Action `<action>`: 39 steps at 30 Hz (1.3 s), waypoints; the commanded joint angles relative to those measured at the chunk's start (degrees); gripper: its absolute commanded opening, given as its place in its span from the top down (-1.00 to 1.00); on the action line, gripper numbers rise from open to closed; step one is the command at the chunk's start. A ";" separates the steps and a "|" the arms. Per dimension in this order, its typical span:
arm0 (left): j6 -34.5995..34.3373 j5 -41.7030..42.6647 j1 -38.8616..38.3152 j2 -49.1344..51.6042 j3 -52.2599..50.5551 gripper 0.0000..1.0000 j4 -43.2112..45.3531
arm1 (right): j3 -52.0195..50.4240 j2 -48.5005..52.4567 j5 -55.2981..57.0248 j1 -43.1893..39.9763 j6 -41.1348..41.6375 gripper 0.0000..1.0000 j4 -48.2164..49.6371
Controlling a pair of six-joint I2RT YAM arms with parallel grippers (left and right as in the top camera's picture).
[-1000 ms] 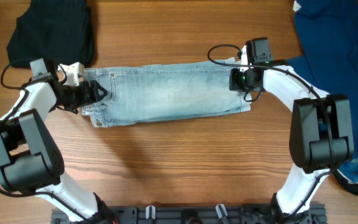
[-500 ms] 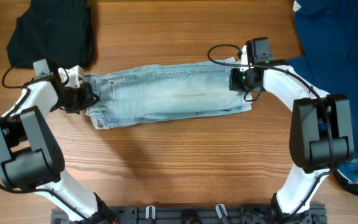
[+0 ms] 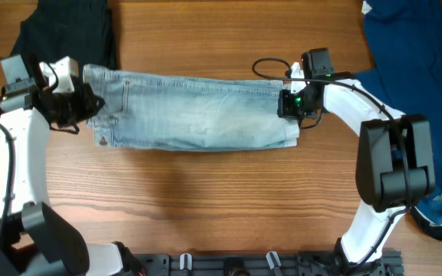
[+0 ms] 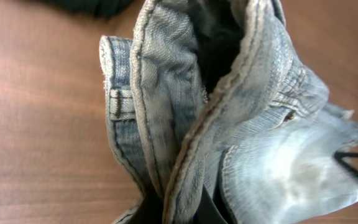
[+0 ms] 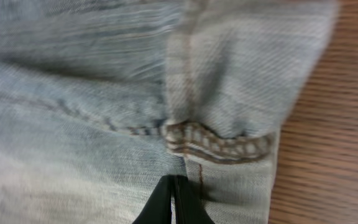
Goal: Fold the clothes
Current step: 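Fold the waistband end with the left gripper over toward the right gripper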
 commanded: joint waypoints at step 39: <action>-45.57 -12.37 -48.72 12.28 1.51 0.92 33.64 | -2.25 0.00 -15.08 1.42 7.15 0.92 7.65</action>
